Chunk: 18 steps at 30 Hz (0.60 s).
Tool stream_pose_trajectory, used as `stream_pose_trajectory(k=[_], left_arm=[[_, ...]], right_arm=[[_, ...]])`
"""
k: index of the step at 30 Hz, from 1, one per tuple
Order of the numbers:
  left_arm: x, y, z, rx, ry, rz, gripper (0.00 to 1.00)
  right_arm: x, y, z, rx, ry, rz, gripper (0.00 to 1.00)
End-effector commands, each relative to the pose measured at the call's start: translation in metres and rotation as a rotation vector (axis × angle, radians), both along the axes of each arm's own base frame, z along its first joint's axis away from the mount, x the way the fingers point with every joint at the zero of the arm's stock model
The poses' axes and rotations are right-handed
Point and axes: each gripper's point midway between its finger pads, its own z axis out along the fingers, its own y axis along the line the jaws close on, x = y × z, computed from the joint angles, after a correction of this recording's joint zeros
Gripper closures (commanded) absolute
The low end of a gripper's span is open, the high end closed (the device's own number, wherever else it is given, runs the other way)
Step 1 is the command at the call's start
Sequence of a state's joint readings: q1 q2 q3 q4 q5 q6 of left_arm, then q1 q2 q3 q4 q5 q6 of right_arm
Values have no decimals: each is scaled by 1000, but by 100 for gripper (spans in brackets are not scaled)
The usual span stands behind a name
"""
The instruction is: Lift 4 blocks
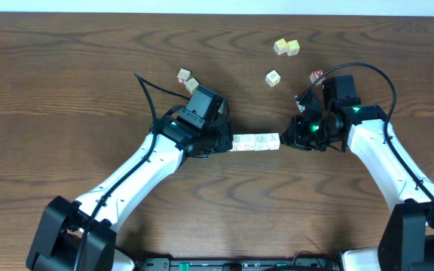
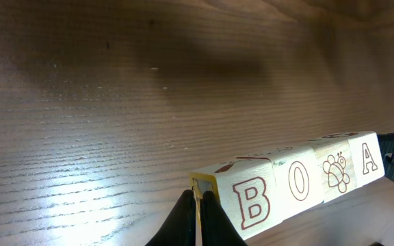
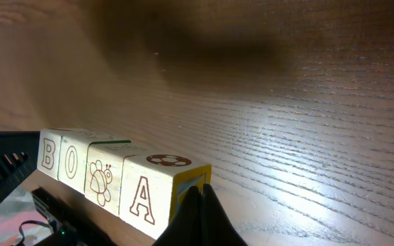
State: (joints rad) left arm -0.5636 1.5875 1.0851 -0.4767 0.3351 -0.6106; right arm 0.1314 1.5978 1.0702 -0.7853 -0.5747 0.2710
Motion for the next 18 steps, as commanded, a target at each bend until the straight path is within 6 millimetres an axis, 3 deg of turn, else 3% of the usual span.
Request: stream_pose_trajectory(k=[1, 18], left_arm=[[-5, -26, 31, -121, -10, -60, 93], [-5, -26, 31, -121, -10, -61, 93]], right_arm=[[-11, 31, 16, 135, 16, 66, 99], [-12, 33, 16, 135, 18, 73, 99]])
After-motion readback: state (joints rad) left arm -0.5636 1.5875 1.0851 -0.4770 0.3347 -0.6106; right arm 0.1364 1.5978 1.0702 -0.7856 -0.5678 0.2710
